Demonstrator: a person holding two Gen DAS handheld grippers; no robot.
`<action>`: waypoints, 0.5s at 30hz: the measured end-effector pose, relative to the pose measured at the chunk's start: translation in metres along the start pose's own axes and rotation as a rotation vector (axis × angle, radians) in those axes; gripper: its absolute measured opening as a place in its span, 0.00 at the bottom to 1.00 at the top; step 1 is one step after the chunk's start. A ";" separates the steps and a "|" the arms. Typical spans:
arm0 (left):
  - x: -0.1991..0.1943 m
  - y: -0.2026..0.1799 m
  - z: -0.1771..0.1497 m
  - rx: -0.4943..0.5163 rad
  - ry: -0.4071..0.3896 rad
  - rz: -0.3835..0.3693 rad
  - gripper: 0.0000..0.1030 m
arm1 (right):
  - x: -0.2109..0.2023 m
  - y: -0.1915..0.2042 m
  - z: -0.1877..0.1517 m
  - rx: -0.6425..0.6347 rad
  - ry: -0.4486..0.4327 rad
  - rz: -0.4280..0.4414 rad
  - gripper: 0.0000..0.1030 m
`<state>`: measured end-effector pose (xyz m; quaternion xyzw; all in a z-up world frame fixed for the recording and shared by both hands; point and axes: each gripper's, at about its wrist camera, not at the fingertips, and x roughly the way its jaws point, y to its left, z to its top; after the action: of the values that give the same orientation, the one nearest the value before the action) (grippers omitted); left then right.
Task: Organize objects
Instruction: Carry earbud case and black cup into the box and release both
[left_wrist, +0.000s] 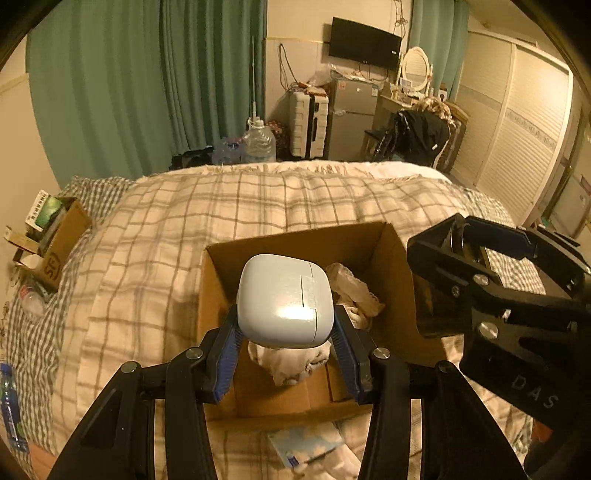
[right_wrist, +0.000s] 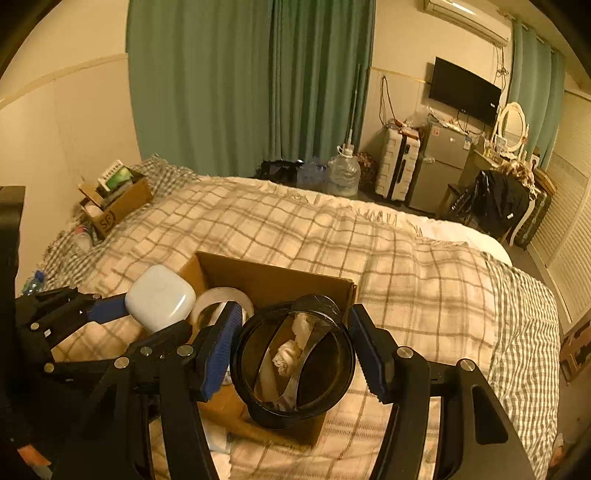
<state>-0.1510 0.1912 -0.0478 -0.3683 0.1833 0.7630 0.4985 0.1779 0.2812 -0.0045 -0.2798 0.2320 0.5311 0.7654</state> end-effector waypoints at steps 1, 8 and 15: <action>0.006 0.000 0.000 -0.001 0.008 -0.001 0.47 | 0.006 -0.001 0.000 0.003 0.005 -0.003 0.57; 0.039 -0.003 -0.006 0.007 0.034 -0.020 0.47 | 0.044 -0.010 -0.005 0.018 0.050 -0.020 0.57; 0.033 -0.001 -0.004 -0.007 0.010 -0.015 0.85 | 0.042 -0.020 -0.003 0.059 0.022 -0.032 0.69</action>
<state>-0.1563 0.2099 -0.0752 -0.3751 0.1803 0.7582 0.5020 0.2102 0.3017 -0.0304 -0.2667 0.2516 0.5086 0.7790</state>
